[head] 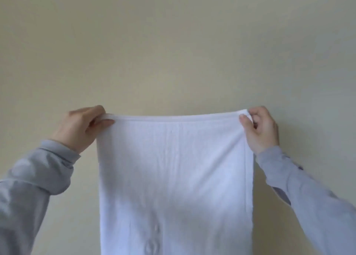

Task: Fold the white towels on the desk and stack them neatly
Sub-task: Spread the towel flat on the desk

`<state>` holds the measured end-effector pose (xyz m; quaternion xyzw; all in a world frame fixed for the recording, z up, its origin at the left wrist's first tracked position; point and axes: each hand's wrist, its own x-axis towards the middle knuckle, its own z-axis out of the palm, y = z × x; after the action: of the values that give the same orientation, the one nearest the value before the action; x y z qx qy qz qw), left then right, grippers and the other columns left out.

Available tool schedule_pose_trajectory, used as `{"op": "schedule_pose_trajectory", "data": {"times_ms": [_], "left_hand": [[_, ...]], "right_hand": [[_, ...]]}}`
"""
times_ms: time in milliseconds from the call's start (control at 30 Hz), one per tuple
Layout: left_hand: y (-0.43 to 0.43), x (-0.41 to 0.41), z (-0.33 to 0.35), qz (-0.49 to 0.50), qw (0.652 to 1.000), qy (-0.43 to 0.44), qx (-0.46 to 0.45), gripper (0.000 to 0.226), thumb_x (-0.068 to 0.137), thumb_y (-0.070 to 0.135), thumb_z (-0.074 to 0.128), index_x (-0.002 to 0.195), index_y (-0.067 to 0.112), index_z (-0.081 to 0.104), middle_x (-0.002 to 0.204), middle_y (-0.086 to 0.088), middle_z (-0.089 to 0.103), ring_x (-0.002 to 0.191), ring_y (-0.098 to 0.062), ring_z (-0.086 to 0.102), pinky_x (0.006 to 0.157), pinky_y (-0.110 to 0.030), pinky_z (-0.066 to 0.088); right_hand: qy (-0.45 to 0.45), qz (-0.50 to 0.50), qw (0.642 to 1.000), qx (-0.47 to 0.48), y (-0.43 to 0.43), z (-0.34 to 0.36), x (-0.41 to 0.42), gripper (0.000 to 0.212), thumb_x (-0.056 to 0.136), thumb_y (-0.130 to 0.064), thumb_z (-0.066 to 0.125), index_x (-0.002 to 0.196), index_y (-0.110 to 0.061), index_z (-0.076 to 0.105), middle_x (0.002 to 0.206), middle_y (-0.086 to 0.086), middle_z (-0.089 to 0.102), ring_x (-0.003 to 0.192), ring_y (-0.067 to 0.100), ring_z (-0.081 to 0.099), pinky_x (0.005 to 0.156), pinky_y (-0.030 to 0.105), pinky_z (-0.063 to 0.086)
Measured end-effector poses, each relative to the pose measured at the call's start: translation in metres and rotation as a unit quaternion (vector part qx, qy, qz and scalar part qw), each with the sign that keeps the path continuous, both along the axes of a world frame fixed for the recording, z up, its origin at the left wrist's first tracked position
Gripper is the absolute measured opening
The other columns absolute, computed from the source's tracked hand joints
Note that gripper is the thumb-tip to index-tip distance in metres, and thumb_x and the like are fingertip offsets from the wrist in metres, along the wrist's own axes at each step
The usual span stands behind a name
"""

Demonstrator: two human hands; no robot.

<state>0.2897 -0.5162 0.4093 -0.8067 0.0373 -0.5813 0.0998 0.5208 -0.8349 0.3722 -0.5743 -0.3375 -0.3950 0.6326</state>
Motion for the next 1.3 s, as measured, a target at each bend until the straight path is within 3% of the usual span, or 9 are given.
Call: {"op": "schedule_pose_trajectory", "data": {"times_ms": [67, 167, 333, 533, 667, 767, 933, 1133, 1300], "left_hand": [[0.006, -0.010, 0.017, 0.012, 0.998, -0.056, 0.005, 0.030, 0.086, 0.030, 0.056, 0.069, 0.005, 0.050, 0.053, 0.001, 0.038, 0.052, -0.017, 0.035, 0.052, -0.015, 0.030], [0.009, -0.015, 0.026, 0.028, 1.000, 0.003, -0.009, 0.031, 0.089, 0.017, 0.062, 0.067, 0.006, 0.043, 0.053, 0.002, 0.038, 0.052, -0.015, 0.035, 0.051, -0.019, 0.030], [0.008, -0.016, 0.036, 0.035, 0.999, -0.001, -0.006, 0.029, 0.088, 0.017, 0.061, 0.068, 0.008, 0.042, 0.053, 0.001, 0.042, 0.050, -0.012, 0.039, 0.051, -0.024, 0.033], [0.008, -0.009, 0.032, -0.128, 0.967, 0.027, -0.217, 0.018, 0.076, 0.024, 0.075, 0.066, 0.016, 0.062, 0.058, -0.009, 0.058, 0.053, -0.009, 0.043, 0.046, -0.013, 0.032], [0.001, -0.006, 0.033, -0.215, 0.928, 0.002, -0.303, 0.016, 0.067, 0.029, 0.079, 0.076, 0.022, 0.068, 0.058, 0.007, 0.060, 0.053, -0.002, 0.049, 0.050, -0.010, 0.038], [-0.013, -0.002, 0.031, -0.238, 0.917, -0.016, -0.320, 0.019, 0.064, 0.031, 0.080, 0.082, 0.027, 0.072, 0.057, 0.010, 0.061, 0.053, 0.001, 0.050, 0.051, -0.007, 0.040], [-0.047, 0.015, 0.029, -0.274, 0.898, -0.034, -0.343, 0.016, 0.064, 0.025, 0.082, 0.072, 0.016, 0.071, 0.068, 0.003, 0.069, 0.058, 0.002, 0.058, 0.053, -0.007, 0.044], [-0.071, 0.007, 0.040, -0.314, 0.898, -0.048, -0.306, 0.026, 0.063, 0.040, 0.083, 0.077, 0.022, 0.070, 0.068, 0.011, 0.069, 0.062, 0.000, 0.060, 0.057, -0.008, 0.046], [-0.096, 0.037, 0.004, -0.282, 0.892, -0.004, -0.354, 0.012, 0.069, 0.027, 0.079, 0.069, 0.021, 0.068, 0.059, 0.013, 0.066, 0.051, 0.005, 0.053, 0.046, -0.003, 0.036]], "right_hand": [[-0.028, 0.021, 0.998, 0.043, -0.012, 0.023, -0.007, 0.009, 0.082, -0.034, 0.060, 0.079, -0.033, 0.051, 0.062, 0.015, 0.053, 0.057, 0.015, 0.043, 0.056, 0.033, 0.037], [-0.026, 0.048, 0.998, 0.011, -0.009, 0.038, -0.013, 0.009, 0.077, -0.040, 0.057, 0.074, -0.036, 0.050, 0.073, 0.032, 0.055, 0.065, 0.024, 0.043, 0.062, 0.043, 0.038], [-0.020, 0.074, 0.996, 0.038, -0.003, 0.046, -0.013, 0.010, 0.076, -0.039, 0.058, 0.072, -0.033, 0.051, 0.069, 0.012, 0.055, 0.065, 0.019, 0.040, 0.063, 0.034, 0.033], [0.015, 0.133, 0.989, 0.061, -0.002, 0.031, -0.011, 0.016, 0.087, -0.022, 0.061, 0.074, -0.029, 0.056, 0.074, 0.007, 0.060, 0.072, 0.017, 0.047, 0.070, 0.034, 0.036], [0.035, 0.181, 0.980, 0.078, -0.015, 0.028, -0.012, 0.015, 0.087, -0.019, 0.064, 0.074, -0.027, 0.060, 0.074, 0.007, 0.064, 0.075, 0.019, 0.052, 0.074, 0.036, 0.040], [0.039, 0.179, 0.979, 0.088, -0.029, 0.025, -0.013, 0.014, 0.086, -0.020, 0.065, 0.075, -0.027, 0.060, 0.071, 0.003, 0.066, 0.073, 0.019, 0.052, 0.073, 0.035, 0.040], [0.057, 0.162, 0.981, 0.092, -0.054, 0.026, -0.013, 0.015, 0.088, -0.014, 0.063, 0.077, -0.022, 0.056, 0.074, 0.012, 0.060, 0.075, 0.022, 0.046, 0.074, 0.036, 0.036], [-0.021, 0.157, 0.982, 0.104, -0.119, 0.040, -0.028, 0.009, 0.083, -0.027, 0.067, 0.078, -0.027, 0.060, 0.067, -0.004, 0.068, 0.067, 0.016, 0.056, 0.061, 0.025, 0.045], [0.030, 0.119, 0.989, 0.080, -0.128, 0.014, -0.012, 0.022, 0.088, -0.011, 0.063, 0.073, -0.025, 0.057, 0.070, 0.010, 0.061, 0.073, 0.021, 0.045, 0.069, 0.036, 0.035]]}}
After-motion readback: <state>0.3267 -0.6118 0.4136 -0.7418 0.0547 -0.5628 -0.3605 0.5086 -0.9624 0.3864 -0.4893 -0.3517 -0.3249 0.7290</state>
